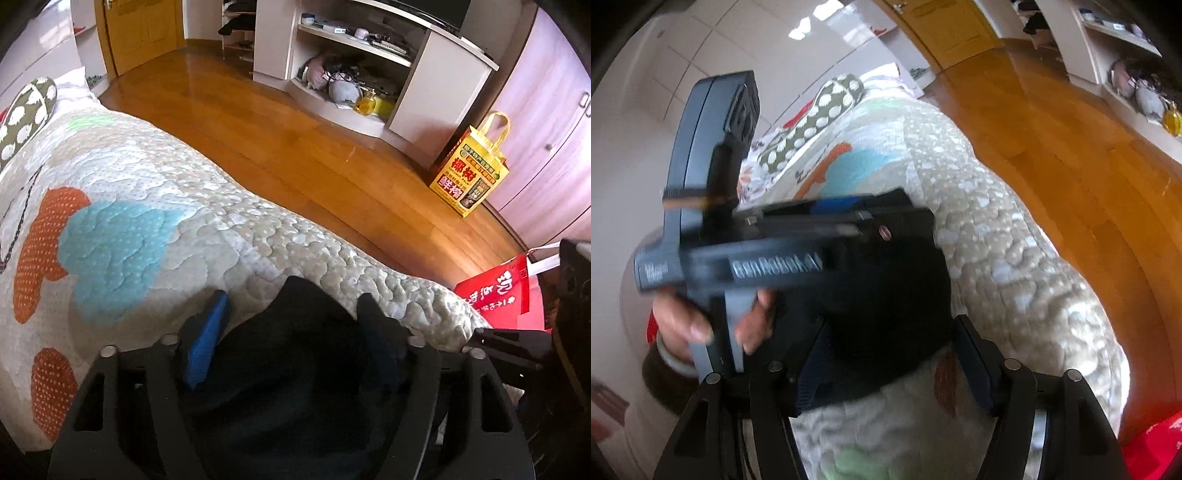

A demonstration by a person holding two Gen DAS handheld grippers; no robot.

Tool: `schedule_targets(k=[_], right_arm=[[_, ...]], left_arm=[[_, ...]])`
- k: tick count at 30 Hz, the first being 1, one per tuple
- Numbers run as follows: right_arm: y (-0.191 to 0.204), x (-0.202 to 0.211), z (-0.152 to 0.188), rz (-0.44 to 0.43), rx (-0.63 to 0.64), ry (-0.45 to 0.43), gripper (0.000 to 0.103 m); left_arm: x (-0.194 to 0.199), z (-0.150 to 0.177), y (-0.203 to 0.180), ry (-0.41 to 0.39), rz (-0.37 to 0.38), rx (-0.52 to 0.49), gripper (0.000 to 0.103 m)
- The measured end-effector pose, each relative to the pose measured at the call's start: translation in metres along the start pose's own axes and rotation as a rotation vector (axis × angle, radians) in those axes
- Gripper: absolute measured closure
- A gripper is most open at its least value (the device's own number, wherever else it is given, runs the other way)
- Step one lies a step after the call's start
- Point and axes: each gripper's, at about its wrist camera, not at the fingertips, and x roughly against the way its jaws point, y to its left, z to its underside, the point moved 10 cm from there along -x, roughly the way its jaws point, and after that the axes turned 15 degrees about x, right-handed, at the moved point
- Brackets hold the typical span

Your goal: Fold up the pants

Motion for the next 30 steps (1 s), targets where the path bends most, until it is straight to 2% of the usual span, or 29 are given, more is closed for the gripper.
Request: schedule_targets(k=[1, 2, 4, 5, 7, 11, 17, 19, 22, 24, 25, 27, 28, 29, 30], right_arm=[[0.0, -0.002, -0.003, 0.004, -0.001, -0.012, 0.062], [0.001, -0.003, -0.006, -0.001, -0.011, -0.03, 0.071], [0.008, -0.001, -0.011, 0.0, 0.002, -0.059, 0.076], [0.012, 0.001, -0.012, 0.012, 0.019, -0.068, 0.079], [0.021, 0.006, -0.018, 0.021, 0.043, -0.101, 0.079], [0.047, 0.022, -0.034, -0.006, 0.085, -0.158, 0.08], [0.125, 0.028, -0.06, -0.062, 0.249, -0.195, 0.08], [0.159, 0.019, -0.062, -0.083, 0.318, -0.19, 0.08], [0.207, -0.008, -0.052, -0.145, 0.389, -0.163, 0.079], [0.235, -0.04, -0.028, -0.215, 0.404, -0.078, 0.065], [0.247, -0.06, -0.008, -0.27, 0.395, 0.012, 0.05], [0.262, -0.078, 0.023, -0.383, 0.359, 0.145, 0.05], [0.264, -0.078, 0.033, -0.407, 0.354, 0.174, 0.05], [0.262, -0.072, 0.036, -0.397, 0.363, 0.165, 0.05], [0.259, -0.064, 0.035, -0.384, 0.372, 0.145, 0.05]], left_arm=[[-0.001, 0.001, -0.002, 0.0, 0.002, 0.003, 0.052], [-0.001, 0.0, -0.002, -0.001, 0.008, 0.014, 0.055], [0.002, -0.002, 0.001, -0.011, 0.024, 0.053, 0.065], [0.006, -0.003, 0.003, -0.015, 0.047, 0.087, 0.067], [0.018, -0.005, 0.008, -0.029, 0.095, 0.151, 0.071], [0.066, -0.009, 0.027, -0.107, 0.163, 0.266, 0.071], [0.15, 0.006, 0.091, -0.244, 0.192, 0.449, 0.071], [0.172, 0.025, 0.12, -0.286, 0.163, 0.501, 0.069], [0.194, 0.064, 0.168, -0.337, 0.037, 0.578, 0.064], [0.202, 0.096, 0.197, -0.335, -0.052, 0.63, 0.064], [0.204, 0.111, 0.207, -0.325, -0.073, 0.656, 0.064], [0.206, 0.135, 0.218, -0.314, -0.079, 0.705, 0.064], [0.207, 0.145, 0.221, -0.312, -0.084, 0.725, 0.064], [0.21, 0.154, 0.223, -0.314, -0.096, 0.739, 0.064], [0.211, 0.16, 0.223, -0.319, -0.108, 0.748, 0.058]])
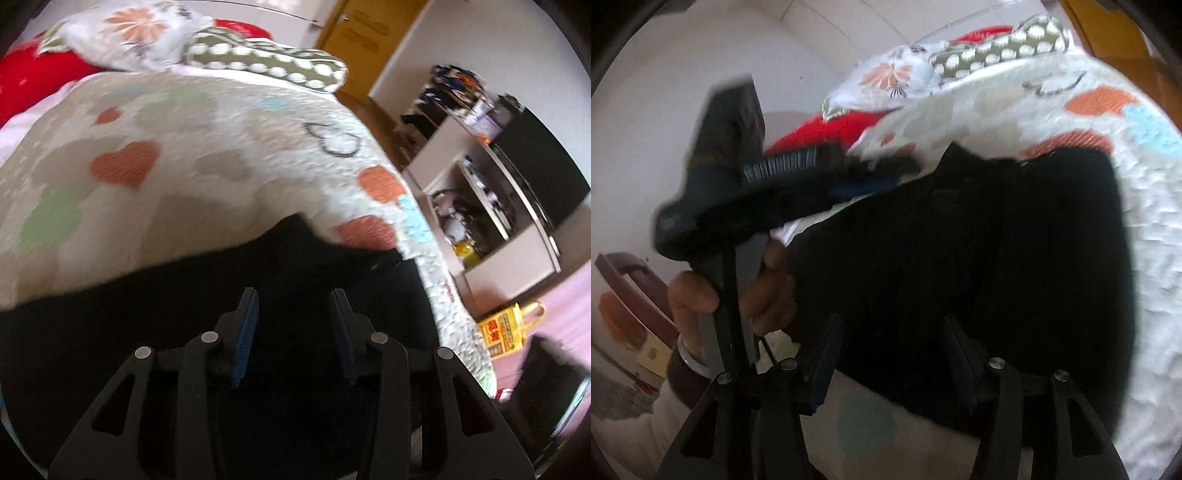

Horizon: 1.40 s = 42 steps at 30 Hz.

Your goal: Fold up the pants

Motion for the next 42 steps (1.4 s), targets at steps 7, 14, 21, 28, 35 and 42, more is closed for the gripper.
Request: schedule_targets(k=[7, 14, 21, 28, 35, 42], right_arm=[[-0.05, 0.055, 0.0, 0.262, -0.03, -0.064, 0.05], [-0.086, 0.045, 0.002, 0.31, -0.069, -0.041, 0.05], [-0.08, 0.065, 0.003, 0.309, -0.05, -0.054, 0.05], [-0.059, 0.053, -0.002, 0.276, 0.014, -0.05, 0.05], [-0.065, 0.036, 0.007, 0.334, 0.019, 0.03, 0.05], [-0.052, 0.043, -0.021, 0.34, 0.069, -0.018, 0.05]], left_arm=[[-0.003, 0.028, -0.005, -0.002, 0.021, 0.021, 0.036], [-0.034, 0.049, -0.021, 0.012, -0.048, -0.027, 0.039], [-0.014, 0.051, -0.03, 0.023, -0.003, -0.05, 0.087], [-0.016, 0.045, 0.015, 0.037, -0.066, 0.04, 0.084], [-0.001, 0.048, 0.021, -0.019, -0.1, 0.037, 0.064], [0.018, 0.05, 0.035, -0.066, -0.12, 0.074, 0.062]])
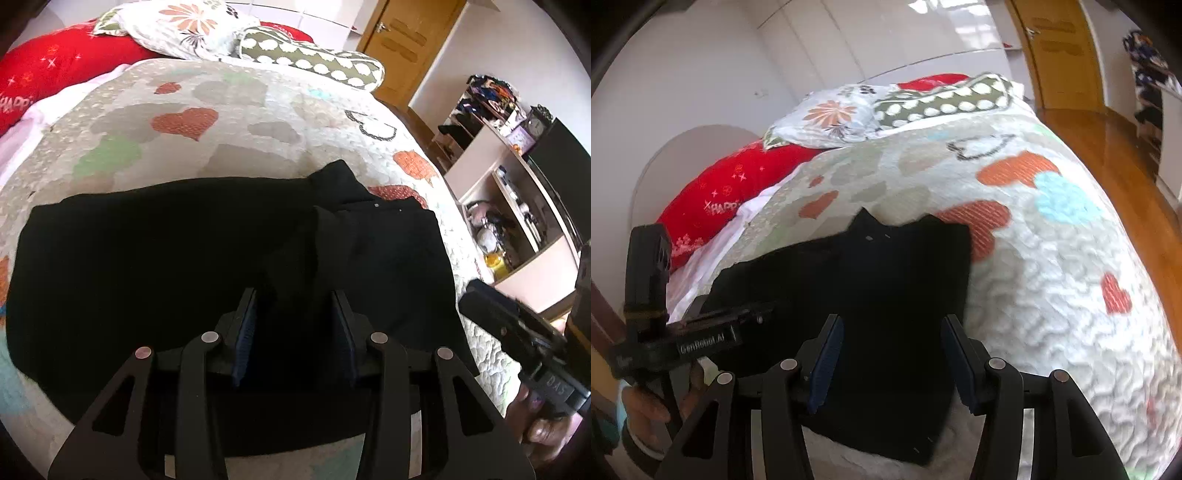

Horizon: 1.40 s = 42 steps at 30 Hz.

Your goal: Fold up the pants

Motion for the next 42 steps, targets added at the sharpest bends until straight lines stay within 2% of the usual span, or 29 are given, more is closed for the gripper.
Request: schedule_targets(k=[2, 6, 9, 12, 14, 19, 22, 27, 30, 35, 38, 42], right_arm=[[0.01, -0.007, -0.011, -0.003, 0.035, -0.012, 0.05], [0.029, -0.034, -0.028, -0.027, 0.076, -0.005, 0.05], [0.037, -0.066, -0.031, -0.003, 0.121, 0.038, 0.05], [0.039, -0.098, -0.021, 0.028, 0.142, 0.113, 0.049], [0.041, -0.097, -0.022, 0.045, 0.158, 0.096, 0.05], [0.043, -0.079, -0.021, 0.012, 0.135, 0.103, 0.05], [0.052, -0.063, -0.02, 0.021, 0.167, 0.082, 0.05], [0.074, -0.059, 0.003, -0.008, 0.206, 0.11, 0.05], [0.078, -0.068, 0.017, 0.012, 0.229, 0.137, 0.049], [0.084, -0.052, 0.007, -0.019, 0.208, 0.115, 0.05], [0.084, -0.046, -0.005, 0.007, 0.219, 0.082, 0.05], [0.079, -0.059, -0.018, 0.049, 0.203, 0.08, 0.05]], left_arm=[[0.001, 0.0, 0.002, -0.008, -0.012, 0.008, 0.056], [0.006, 0.0, 0.011, -0.027, -0.034, 0.015, 0.055], [0.01, -0.003, 0.02, -0.048, -0.065, 0.017, 0.055], [0.012, -0.005, 0.031, -0.053, -0.092, 0.022, 0.055], [0.014, -0.005, 0.038, -0.054, -0.095, 0.035, 0.055], [0.018, -0.005, 0.05, -0.067, -0.1, 0.068, 0.055], [0.022, -0.002, 0.053, -0.066, -0.096, 0.082, 0.055], [0.028, 0.004, 0.056, -0.071, -0.097, 0.092, 0.055], [0.033, 0.009, 0.058, -0.074, -0.101, 0.092, 0.055], [0.042, 0.012, 0.066, -0.088, -0.104, 0.111, 0.055], [0.046, 0.015, 0.073, -0.091, -0.107, 0.125, 0.055], [0.054, 0.019, 0.081, -0.098, -0.113, 0.137, 0.055]])
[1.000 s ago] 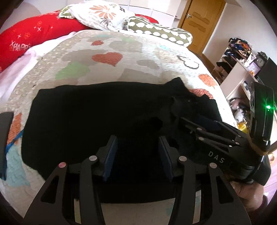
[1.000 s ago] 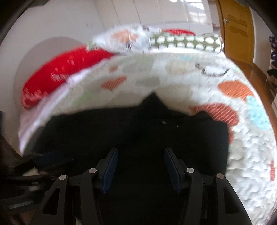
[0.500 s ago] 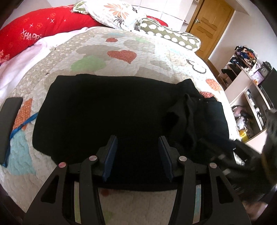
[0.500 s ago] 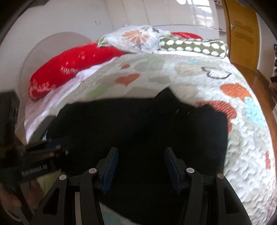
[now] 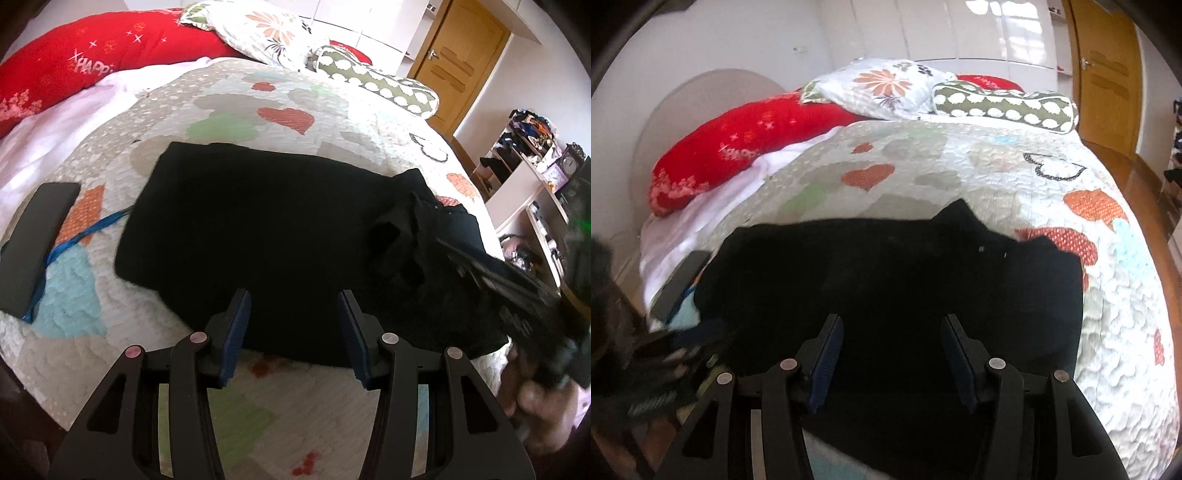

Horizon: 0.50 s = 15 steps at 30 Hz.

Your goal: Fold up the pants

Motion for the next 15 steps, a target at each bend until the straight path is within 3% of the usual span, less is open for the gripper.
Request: schedule_targets(k=[6, 15], right_arm=[[0.003, -0.035, -0.003, 0.002, -0.006, 0.06, 0.049], [0.027, -0.01, -0.01, -0.023, 0.056, 0.03, 0.05]], left_arm=[[0.008, 0.001, 0.012, -0.008, 0.0, 0.016, 0.055], [0.014, -0.004, 0.019, -0.023, 0.005, 0.038, 0.055]])
